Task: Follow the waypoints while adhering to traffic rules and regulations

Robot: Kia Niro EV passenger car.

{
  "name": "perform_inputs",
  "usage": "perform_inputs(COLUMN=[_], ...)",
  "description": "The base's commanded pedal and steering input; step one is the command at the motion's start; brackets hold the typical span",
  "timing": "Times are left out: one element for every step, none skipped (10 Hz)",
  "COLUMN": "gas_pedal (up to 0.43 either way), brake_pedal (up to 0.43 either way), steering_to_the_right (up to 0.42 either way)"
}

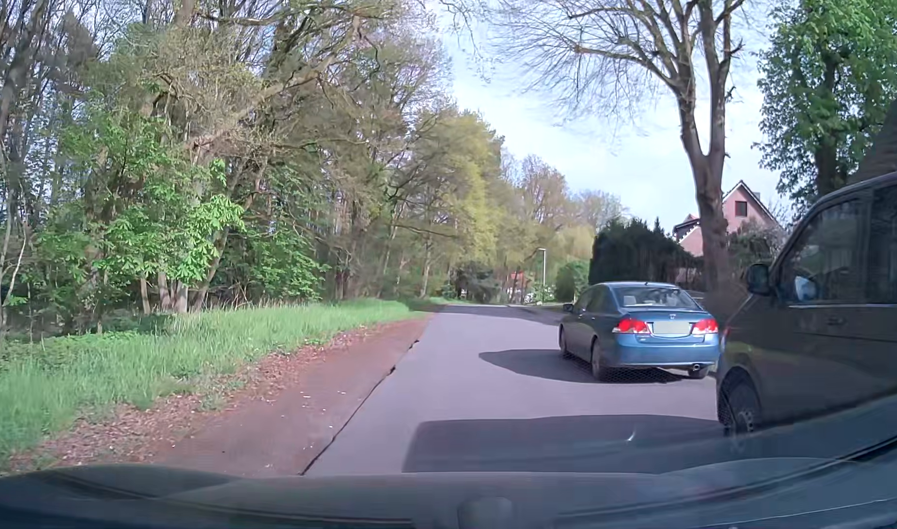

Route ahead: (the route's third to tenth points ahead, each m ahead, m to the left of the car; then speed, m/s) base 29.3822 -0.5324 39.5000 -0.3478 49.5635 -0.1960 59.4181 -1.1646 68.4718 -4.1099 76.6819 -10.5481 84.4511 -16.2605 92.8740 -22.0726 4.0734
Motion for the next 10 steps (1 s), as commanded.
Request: perform_inputs(gas_pedal=[0.039,0.047,0.047,0.047,0.047,0.047,0.047,0.047,0.047,0.047], brake_pedal=[0.000,0.000,0.000,0.000,0.000,0.000,0.000,0.000,0.000,0.000], steering_to_the_right=[0.026,0.026,0.026,0.026,0.026,0.026,0.024,0.021,0.019,0.017])
